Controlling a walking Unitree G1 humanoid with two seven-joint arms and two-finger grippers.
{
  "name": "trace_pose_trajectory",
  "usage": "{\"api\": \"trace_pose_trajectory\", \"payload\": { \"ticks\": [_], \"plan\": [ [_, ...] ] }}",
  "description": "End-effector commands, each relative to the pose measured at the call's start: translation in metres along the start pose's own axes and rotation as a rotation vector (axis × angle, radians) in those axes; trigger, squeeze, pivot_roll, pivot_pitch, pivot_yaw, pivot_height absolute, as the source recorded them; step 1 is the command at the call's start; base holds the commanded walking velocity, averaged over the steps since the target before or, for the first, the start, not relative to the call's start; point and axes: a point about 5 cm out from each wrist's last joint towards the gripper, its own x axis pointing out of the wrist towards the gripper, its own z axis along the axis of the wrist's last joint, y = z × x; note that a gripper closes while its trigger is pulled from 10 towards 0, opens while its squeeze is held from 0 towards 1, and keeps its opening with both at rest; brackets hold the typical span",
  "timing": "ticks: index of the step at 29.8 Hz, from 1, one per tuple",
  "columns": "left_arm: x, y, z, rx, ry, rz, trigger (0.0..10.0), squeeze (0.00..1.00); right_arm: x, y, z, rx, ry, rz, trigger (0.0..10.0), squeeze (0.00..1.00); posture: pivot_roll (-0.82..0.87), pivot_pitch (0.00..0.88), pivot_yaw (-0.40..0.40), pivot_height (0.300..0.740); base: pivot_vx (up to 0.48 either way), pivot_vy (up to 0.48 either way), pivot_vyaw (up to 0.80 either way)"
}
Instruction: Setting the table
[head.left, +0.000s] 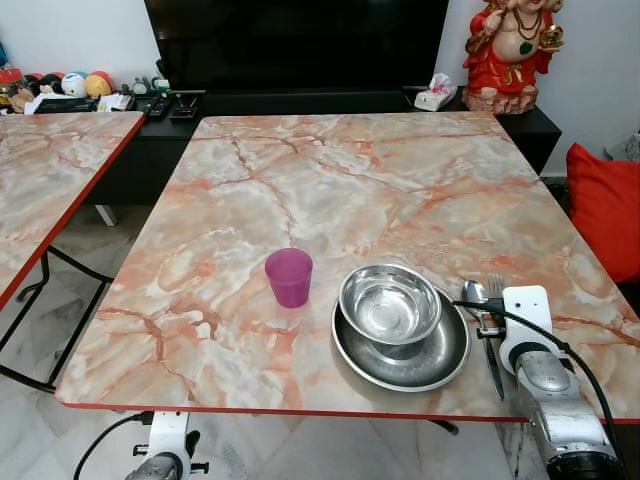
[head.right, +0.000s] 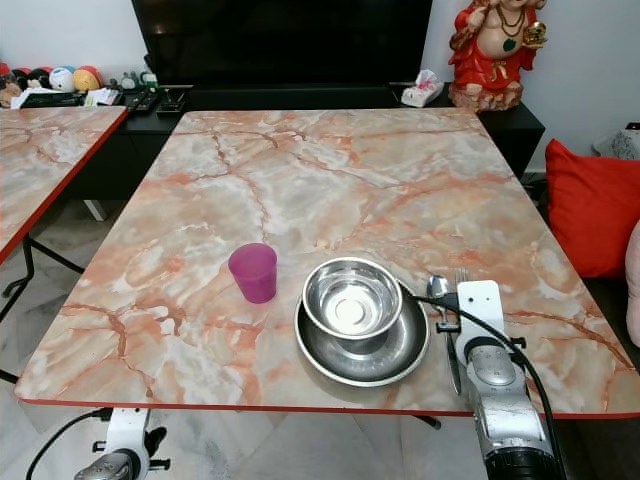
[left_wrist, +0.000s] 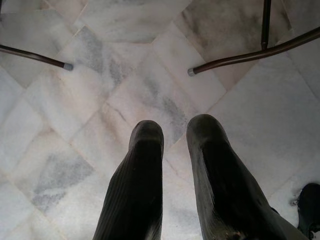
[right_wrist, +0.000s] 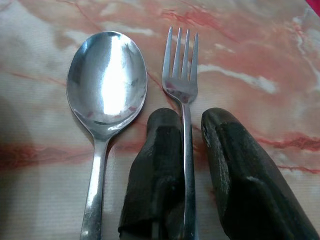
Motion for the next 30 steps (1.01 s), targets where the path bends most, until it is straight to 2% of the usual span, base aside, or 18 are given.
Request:
{"api": "trace_pose_trajectory", "payload": {
  "ticks": [1,7,14,19,20,24,30],
  "plan": [
    [-0.001,0.006,-0.004,0.004,0.021,0.014,10.0,0.00,0.000,0.000,0.000,-0.002,-0.004,-0.021,10.0,0.00,0.02,0.000,0.048,0.740,0.000,0.000,0.00],
    [-0.001,0.006,-0.004,0.005,0.020,0.013,10.0,0.00,-0.002,-0.006,0.014,0.035,-0.096,-0.066,10.0,0.00,0.02,0.000,0.048,0.740,0.000,0.000,0.00],
    [-0.001,0.006,-0.003,0.008,0.019,0.012,10.0,0.00,-0.003,-0.010,0.024,0.044,-0.148,-0.104,10.0,0.00,0.02,0.000,0.048,0.740,0.000,0.000,0.00],
    [-0.001,0.006,-0.002,0.006,0.011,0.017,10.0,0.00,-0.009,-0.015,0.049,0.116,-0.346,-0.152,10.0,0.00,0.02,0.000,0.047,0.740,0.000,0.000,0.00],
    [-0.001,0.007,-0.002,0.004,0.008,0.021,10.0,0.00,-0.013,-0.014,0.058,0.150,-0.414,-0.145,10.0,0.00,0.02,0.000,0.045,0.740,0.000,0.000,0.00],
    [-0.001,0.007,-0.002,0.005,0.009,0.023,10.0,0.00,-0.023,-0.007,0.066,0.204,-0.512,-0.146,10.0,0.00,0.02,0.000,0.041,0.740,0.000,0.000,0.00],
    [-0.001,0.007,-0.003,-0.007,0.010,0.028,10.0,0.00,-0.027,-0.002,0.071,0.232,-0.575,-0.137,10.0,0.00,0.03,0.000,0.028,0.740,0.000,0.000,0.00]
  ]
}}
